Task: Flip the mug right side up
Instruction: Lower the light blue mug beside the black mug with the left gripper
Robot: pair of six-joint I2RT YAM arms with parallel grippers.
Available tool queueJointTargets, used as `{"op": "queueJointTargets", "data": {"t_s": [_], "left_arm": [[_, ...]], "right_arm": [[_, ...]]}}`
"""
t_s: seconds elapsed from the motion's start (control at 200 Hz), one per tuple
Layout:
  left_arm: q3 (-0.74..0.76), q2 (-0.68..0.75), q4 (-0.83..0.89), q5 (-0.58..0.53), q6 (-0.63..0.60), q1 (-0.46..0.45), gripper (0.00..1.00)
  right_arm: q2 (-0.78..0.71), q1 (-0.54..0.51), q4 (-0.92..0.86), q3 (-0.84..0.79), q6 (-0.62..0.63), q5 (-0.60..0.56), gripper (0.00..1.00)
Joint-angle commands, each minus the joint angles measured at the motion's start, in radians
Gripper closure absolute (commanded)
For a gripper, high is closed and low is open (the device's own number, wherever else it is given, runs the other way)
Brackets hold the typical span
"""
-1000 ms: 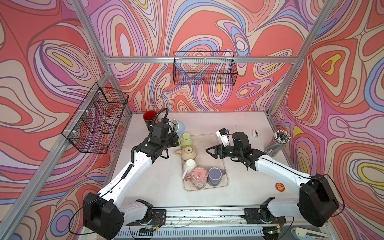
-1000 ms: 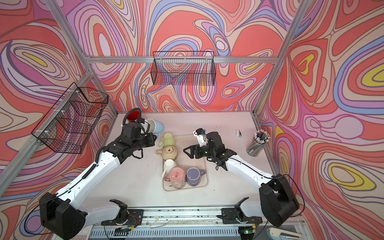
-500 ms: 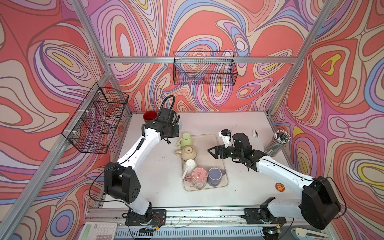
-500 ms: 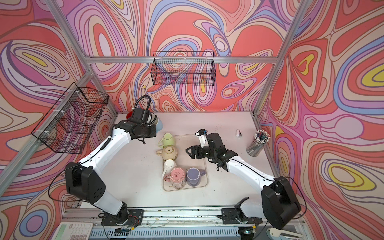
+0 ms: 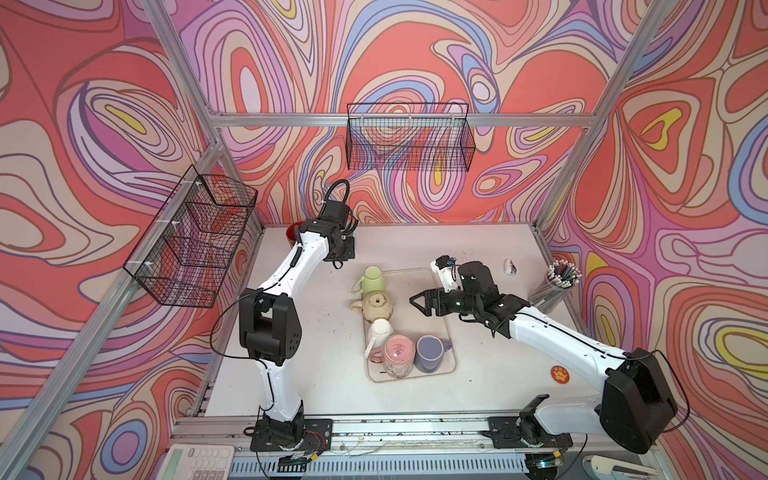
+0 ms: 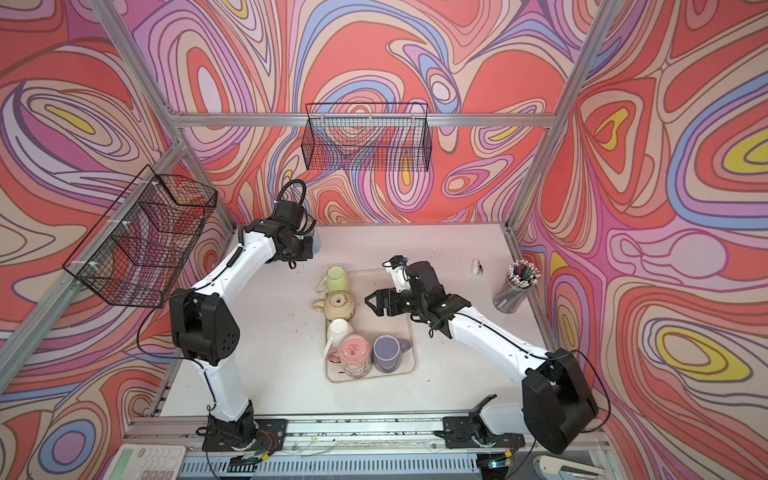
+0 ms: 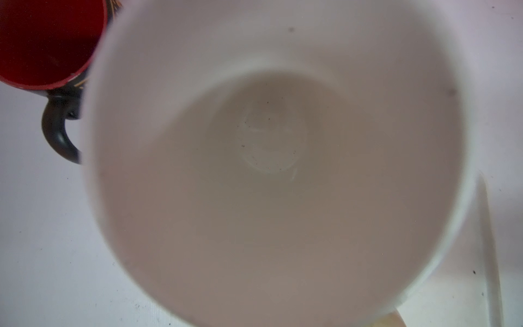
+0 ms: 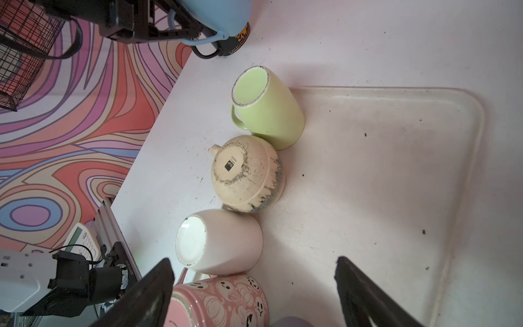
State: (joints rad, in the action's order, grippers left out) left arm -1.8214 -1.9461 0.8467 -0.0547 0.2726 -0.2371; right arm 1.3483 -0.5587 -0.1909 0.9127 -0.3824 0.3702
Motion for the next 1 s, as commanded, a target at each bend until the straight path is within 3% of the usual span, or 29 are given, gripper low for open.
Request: {"op": "queueJointTargets", "data": {"t_s": [0.0,0.511,0.997], "left_arm": [[-0.086,-0.042,0.006,-0.031,-0.028,0.018,1.0],[-0.359,-0.286,0.083,-0.045,-0.039,0.098,1.0],[-0.357,-0.359,0.068,-0.046,-0.037,0.136,1.0]], "right_arm": [[0.029,-0.004,-0.045,0.04,0.003,-0.008,0.09],[0.122,-0.012,-0.107,0.158,0.012,-0.004,0.11],[0.211,-0.014,-0.137,0.239,0.021,0.007,0.12]]}}
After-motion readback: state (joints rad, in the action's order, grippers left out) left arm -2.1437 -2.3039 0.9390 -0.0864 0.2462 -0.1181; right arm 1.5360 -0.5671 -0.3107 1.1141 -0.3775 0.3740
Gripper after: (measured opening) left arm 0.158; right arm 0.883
